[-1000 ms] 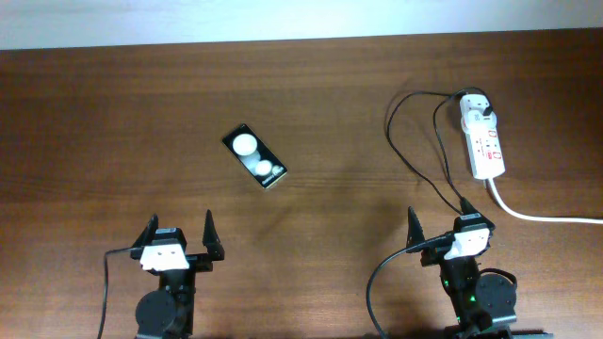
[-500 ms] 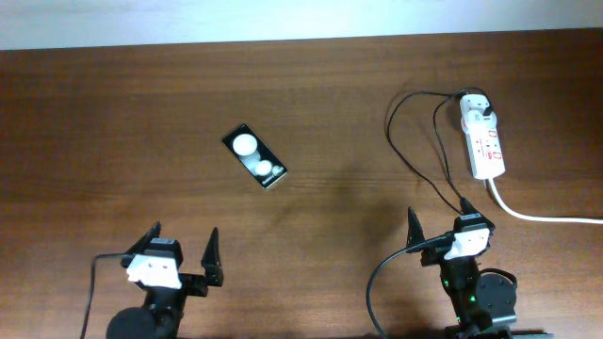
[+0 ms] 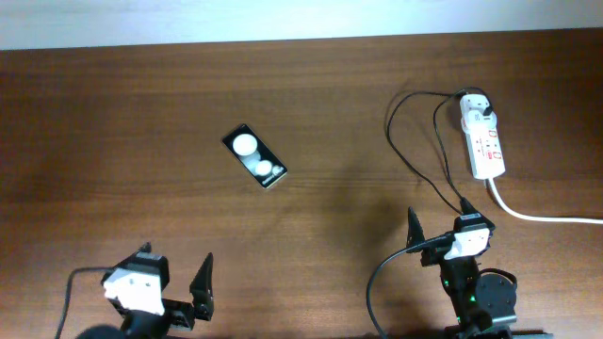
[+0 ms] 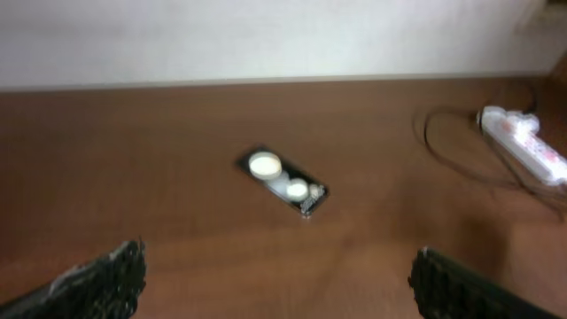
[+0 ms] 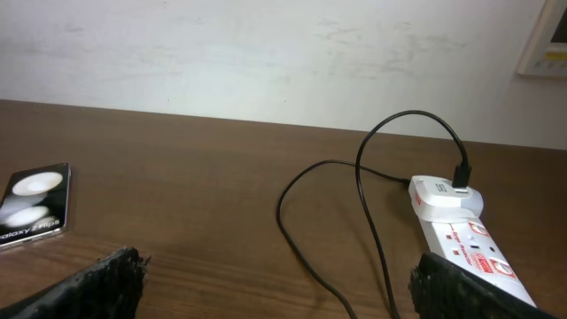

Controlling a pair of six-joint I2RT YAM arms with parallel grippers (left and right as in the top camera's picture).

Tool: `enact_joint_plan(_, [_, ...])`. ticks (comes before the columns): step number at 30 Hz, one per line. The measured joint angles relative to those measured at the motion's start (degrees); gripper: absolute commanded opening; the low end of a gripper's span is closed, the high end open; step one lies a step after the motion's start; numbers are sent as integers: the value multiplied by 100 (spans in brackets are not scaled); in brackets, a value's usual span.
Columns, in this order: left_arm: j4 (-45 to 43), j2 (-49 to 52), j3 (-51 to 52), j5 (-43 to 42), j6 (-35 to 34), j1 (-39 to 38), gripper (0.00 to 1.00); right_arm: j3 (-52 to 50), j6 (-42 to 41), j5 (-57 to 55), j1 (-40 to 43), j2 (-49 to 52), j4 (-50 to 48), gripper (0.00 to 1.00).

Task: Plug charger to phone and switch on socket
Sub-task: 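Move the left gripper over the black phone and lower toward it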

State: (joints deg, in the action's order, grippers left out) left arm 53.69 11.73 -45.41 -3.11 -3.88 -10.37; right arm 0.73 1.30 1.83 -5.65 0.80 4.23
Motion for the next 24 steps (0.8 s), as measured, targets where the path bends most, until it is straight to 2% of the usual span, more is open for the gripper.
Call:
enact_joint_plan(3, [490, 802, -323, -345, -2, 0, 99, -2, 2, 2, 0, -2, -2, 99])
enact_joint_plan(6, [804, 2124, -850, -1069, -2, 0, 99, 0, 0, 2, 0, -11, -2, 99])
enact_joint_plan(9, [1558, 3303, -1403, -1342, -4, 0, 99, 0, -2, 2, 0, -15, 0, 99])
enact_joint_plan(11, [2009, 3875, -1482, -1808, -2, 0, 99, 0, -2, 2, 0, -15, 0, 99])
enact_joint_plan(15, [2181, 4522, -1486, -2162, -2, 0, 99, 0, 0, 0, 0, -15, 0, 99])
enact_joint_plan(21, [1687, 5064, -1486, -2723, -46, 0, 99, 0, 2, 2, 0, -15, 0, 99])
enact_joint_plan(24, [1644, 5064, -1486, -2236, -1088, 0, 99, 0, 2, 2, 0, -17, 0, 99])
